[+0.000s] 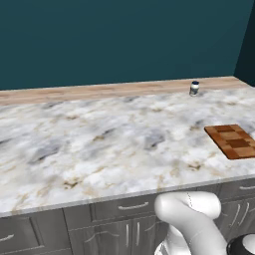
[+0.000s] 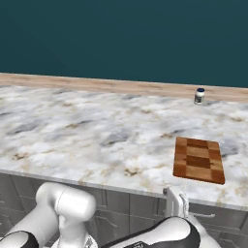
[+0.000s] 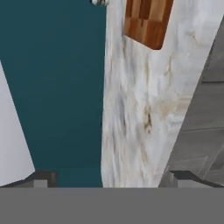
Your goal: Open the drawer on the right and place the cutting tools on the cutting board.
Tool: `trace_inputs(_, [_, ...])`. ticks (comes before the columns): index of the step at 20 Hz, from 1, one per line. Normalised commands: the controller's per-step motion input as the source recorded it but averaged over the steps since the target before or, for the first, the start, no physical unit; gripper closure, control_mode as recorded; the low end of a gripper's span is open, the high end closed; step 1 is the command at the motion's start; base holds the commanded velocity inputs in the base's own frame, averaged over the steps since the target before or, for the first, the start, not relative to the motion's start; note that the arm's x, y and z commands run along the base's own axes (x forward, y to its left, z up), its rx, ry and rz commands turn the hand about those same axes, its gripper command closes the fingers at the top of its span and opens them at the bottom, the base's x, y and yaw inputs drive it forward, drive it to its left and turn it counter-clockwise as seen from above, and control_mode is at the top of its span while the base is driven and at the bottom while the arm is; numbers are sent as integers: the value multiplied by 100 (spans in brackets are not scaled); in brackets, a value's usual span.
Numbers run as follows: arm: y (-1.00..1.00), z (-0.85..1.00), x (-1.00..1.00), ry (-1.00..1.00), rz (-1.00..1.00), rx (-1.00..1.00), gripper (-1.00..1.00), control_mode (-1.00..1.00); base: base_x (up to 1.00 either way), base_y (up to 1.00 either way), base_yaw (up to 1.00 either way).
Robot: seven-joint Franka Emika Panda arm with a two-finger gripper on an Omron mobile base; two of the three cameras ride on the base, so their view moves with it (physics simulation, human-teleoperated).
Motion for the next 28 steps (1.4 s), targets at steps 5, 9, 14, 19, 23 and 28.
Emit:
trace_inputs(5, [-11,-59,0,-2,-16,2,-100,-100,0,0,0])
trace_inputs(9, [-13,-53,0,-1,-11,0,-100,-100,0,0,0])
trace_inputs(14, [-7,-51,4,-3,-7,0,-100,-100,0,0,0])
trace_inputs(19, [-1,-40,22,-4,-1,0,-100,-100,0,0,0])
trace_inputs(23, [-4,-37,33,-8,0,0,-100,-100,0,0,0])
trace_inputs(28, [-15,-33,27,-12,0,0,-100,-100,0,0,0])
